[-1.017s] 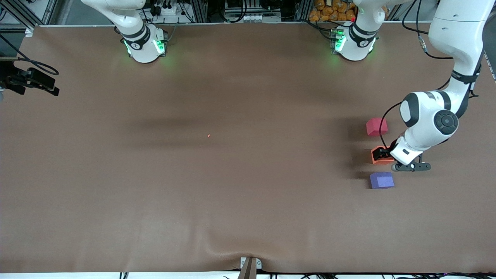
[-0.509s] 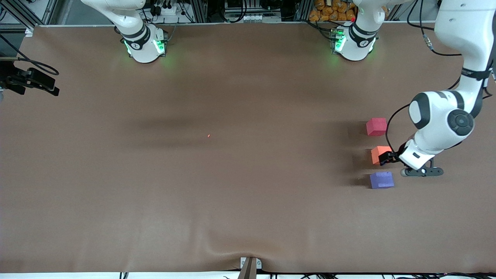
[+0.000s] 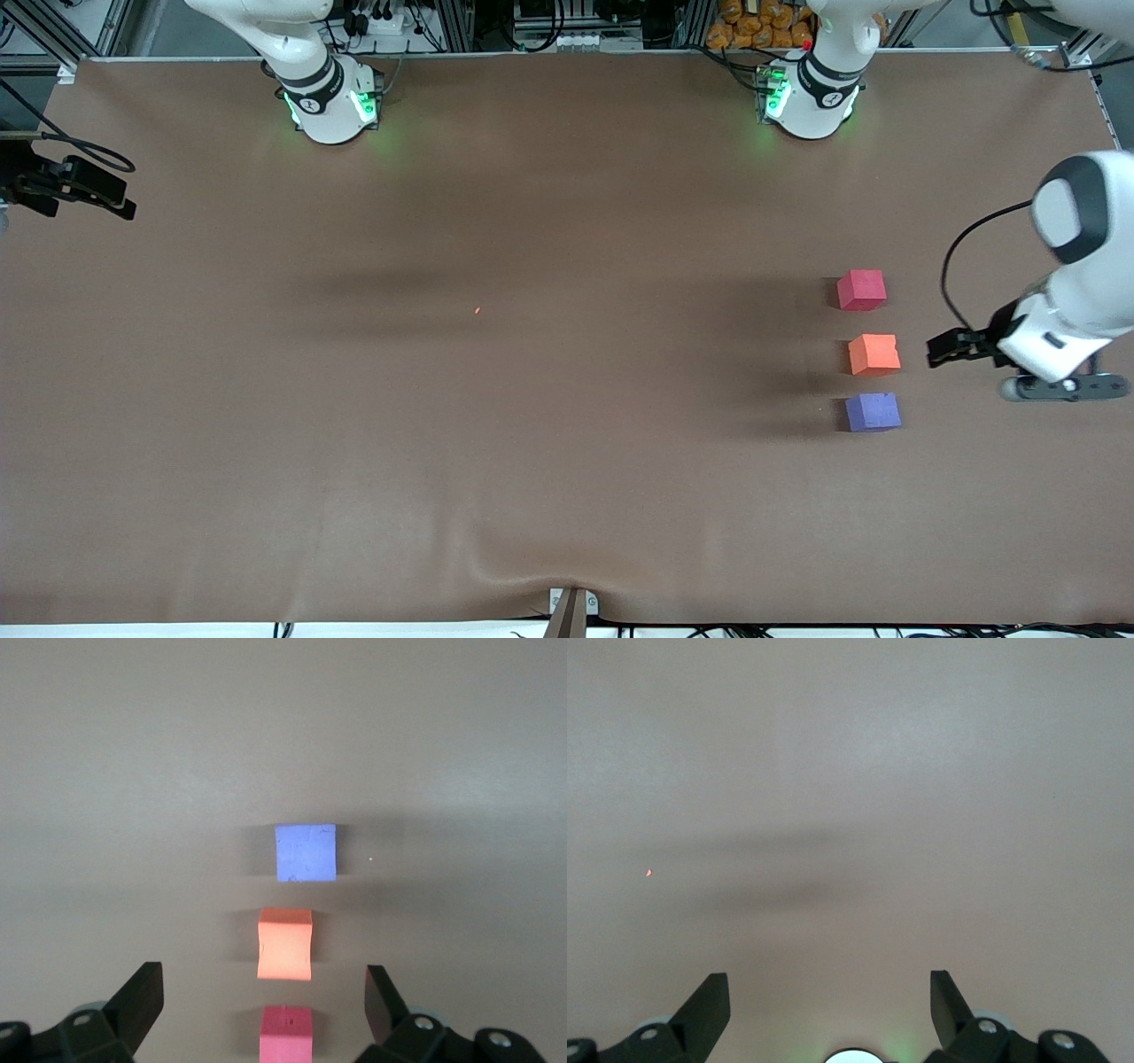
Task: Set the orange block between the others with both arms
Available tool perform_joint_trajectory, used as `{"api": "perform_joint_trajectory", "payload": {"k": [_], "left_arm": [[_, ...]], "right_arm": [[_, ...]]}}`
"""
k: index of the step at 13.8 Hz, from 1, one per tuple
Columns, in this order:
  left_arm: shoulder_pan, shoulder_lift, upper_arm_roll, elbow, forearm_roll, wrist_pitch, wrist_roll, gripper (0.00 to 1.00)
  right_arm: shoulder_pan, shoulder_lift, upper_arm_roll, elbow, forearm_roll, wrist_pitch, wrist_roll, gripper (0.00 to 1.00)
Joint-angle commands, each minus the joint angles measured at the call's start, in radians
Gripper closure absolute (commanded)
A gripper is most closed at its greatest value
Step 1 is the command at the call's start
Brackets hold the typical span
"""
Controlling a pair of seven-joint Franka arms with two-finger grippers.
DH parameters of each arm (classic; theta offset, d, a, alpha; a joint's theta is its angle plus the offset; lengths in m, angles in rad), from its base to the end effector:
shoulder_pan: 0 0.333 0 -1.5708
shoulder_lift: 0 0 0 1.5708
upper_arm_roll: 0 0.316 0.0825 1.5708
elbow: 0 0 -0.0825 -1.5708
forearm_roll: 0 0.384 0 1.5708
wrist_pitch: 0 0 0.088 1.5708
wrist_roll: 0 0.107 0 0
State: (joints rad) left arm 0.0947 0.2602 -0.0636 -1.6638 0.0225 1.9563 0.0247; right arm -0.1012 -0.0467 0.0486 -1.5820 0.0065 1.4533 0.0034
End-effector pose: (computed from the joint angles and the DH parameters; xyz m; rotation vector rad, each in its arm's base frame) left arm 0.6407 0.0248 0.4579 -3.1356 -0.0011 -0.0513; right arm 0.5268 -0.0263 0.6347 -3.1315 0.0872 0.1284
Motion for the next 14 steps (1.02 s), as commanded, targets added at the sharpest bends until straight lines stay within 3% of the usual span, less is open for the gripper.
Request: {"api": "perform_joint_trajectory", "payload": {"k": [1, 7, 10, 14], "left_arm": [[-0.006, -0.004, -0.019, 0.136, 0.01, -0.172, 0.015, 0.0], [-0.004, -0.191, -0.058, 0.164, 0.005, -0.344, 0.02, 0.0], [-0.004, -0.229, -0.064, 0.159, -0.015, -0.364, 0.02, 0.0], [-0.033, -0.308, -0.047, 0.073, -0.058, -0.39, 0.001, 0.0]], "right_arm": [[0.0, -0.002, -0.001, 0.001, 0.015, 0.001, -0.013, 0.0], [0.0, -0.002, -0.001, 0.002, 0.015, 0.001, -0.013, 0.0], [0.0, -0.002, 0.001, 0.002, 0.015, 0.001, -0.013, 0.0], [0.0, -0.002, -0.001, 0.001, 0.015, -0.002, -0.013, 0.0]]}}
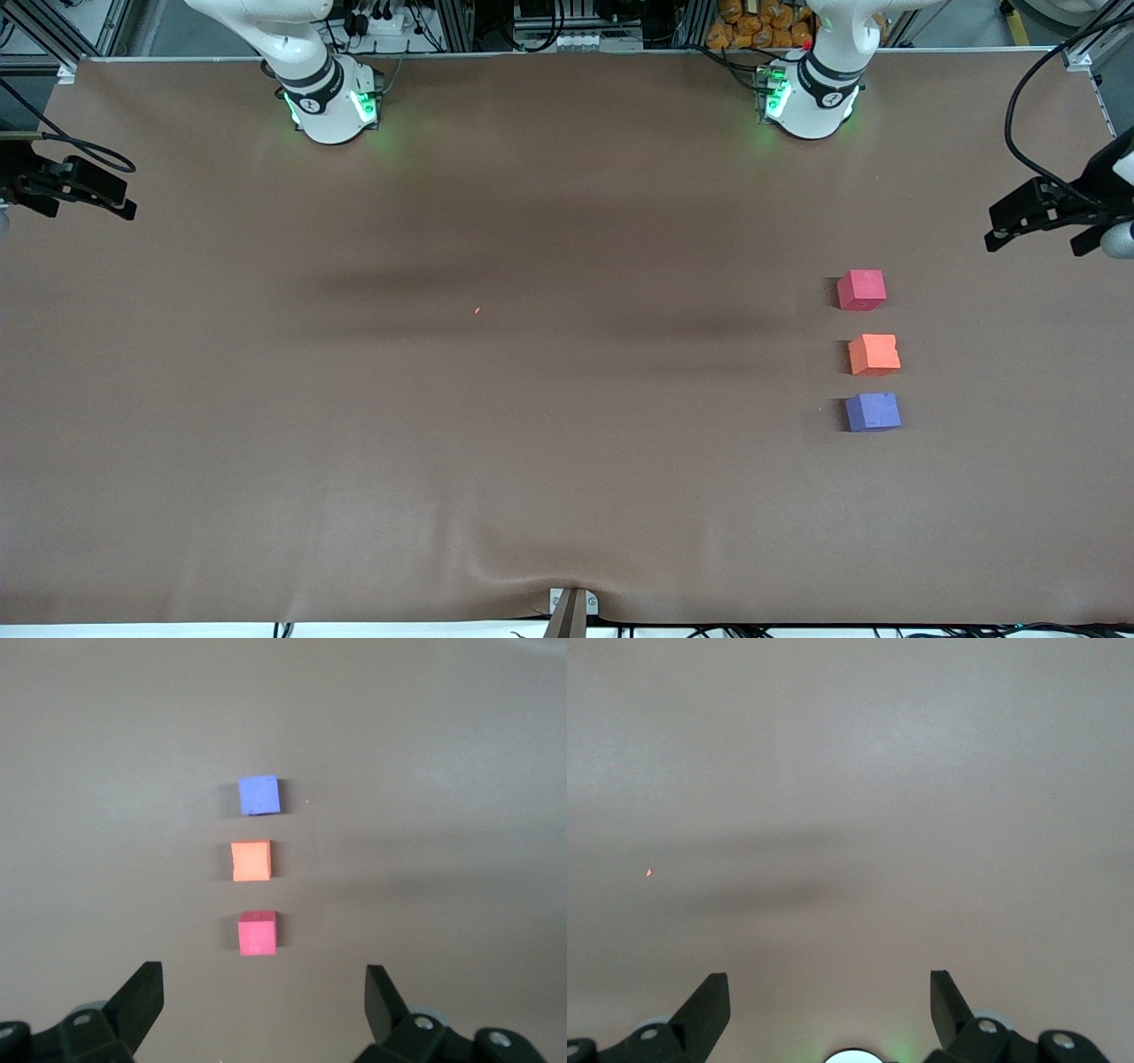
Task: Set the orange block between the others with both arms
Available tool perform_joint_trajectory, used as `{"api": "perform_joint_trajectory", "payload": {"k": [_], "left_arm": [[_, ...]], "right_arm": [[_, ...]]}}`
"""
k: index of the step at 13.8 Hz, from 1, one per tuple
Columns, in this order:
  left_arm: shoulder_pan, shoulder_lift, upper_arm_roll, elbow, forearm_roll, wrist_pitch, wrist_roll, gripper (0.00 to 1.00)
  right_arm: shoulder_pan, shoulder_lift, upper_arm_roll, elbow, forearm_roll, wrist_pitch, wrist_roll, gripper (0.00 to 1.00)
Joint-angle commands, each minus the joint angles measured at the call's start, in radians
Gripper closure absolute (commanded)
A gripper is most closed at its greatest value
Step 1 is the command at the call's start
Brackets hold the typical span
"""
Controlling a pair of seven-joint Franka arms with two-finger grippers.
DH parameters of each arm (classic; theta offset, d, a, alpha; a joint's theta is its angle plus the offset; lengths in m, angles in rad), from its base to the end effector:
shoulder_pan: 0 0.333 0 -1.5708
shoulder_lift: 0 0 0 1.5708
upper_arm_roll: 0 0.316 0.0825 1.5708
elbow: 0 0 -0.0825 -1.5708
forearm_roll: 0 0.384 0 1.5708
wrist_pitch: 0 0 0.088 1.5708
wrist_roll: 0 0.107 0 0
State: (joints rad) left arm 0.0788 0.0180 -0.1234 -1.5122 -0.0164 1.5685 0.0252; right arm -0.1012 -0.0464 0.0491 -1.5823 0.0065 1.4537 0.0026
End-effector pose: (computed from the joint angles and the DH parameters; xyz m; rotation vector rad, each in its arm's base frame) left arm 0.5599 -0.0260 0.6420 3.1201 -0.1094 0.0597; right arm 0.5269 -0.0261 0.6344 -3.1315 0.0851 0.1287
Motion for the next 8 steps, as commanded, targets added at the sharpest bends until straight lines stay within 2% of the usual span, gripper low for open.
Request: {"api": "perform_joint_trajectory", "payload": {"k": [1, 8], "left_arm": [[-0.03, -0.088, 0.022, -0.103, -0.019, -0.002, -0.005, 0.0], [-0.08, -0.101, 0.068, -0.102, -0.016, -0.021, 0.001, 0.0]], "right_arm": [[0.0, -0.003, -0.002, 0.001, 0.017, -0.003, -0.012, 0.0], [0.0, -0.003, -0.002, 0.001, 0.017, -0.001, -0.012, 0.0]]}}
